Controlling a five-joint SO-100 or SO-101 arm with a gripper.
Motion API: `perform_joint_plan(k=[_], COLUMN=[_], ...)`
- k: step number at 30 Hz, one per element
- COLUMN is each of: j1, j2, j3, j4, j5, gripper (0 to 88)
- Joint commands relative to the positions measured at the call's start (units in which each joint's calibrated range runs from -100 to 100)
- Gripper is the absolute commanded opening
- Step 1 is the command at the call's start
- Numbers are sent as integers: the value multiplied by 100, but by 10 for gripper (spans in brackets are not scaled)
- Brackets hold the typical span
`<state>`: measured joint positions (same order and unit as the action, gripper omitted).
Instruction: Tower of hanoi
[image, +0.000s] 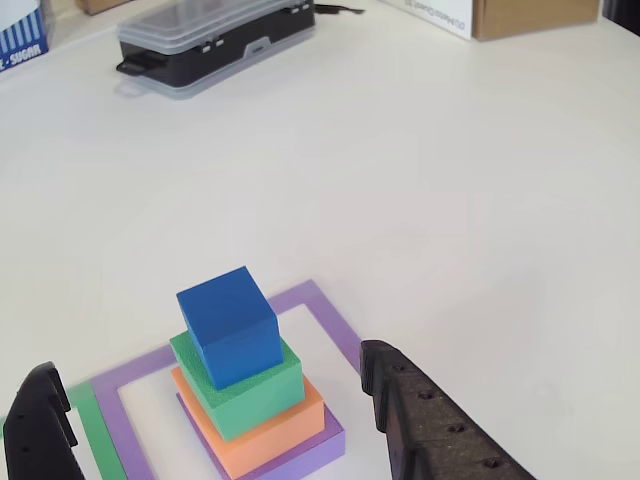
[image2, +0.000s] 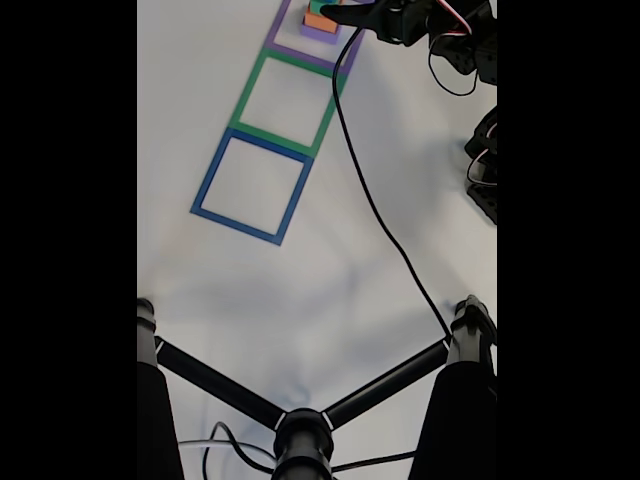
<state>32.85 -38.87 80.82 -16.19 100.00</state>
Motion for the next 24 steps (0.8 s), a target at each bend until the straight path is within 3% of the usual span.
perform_joint_plan(k=[1,24], j1=[-40,-246], j2=[706,2141], j3=[-217,-1235], j4=[-838,-1413], j5=[0,0], gripper=[341,297])
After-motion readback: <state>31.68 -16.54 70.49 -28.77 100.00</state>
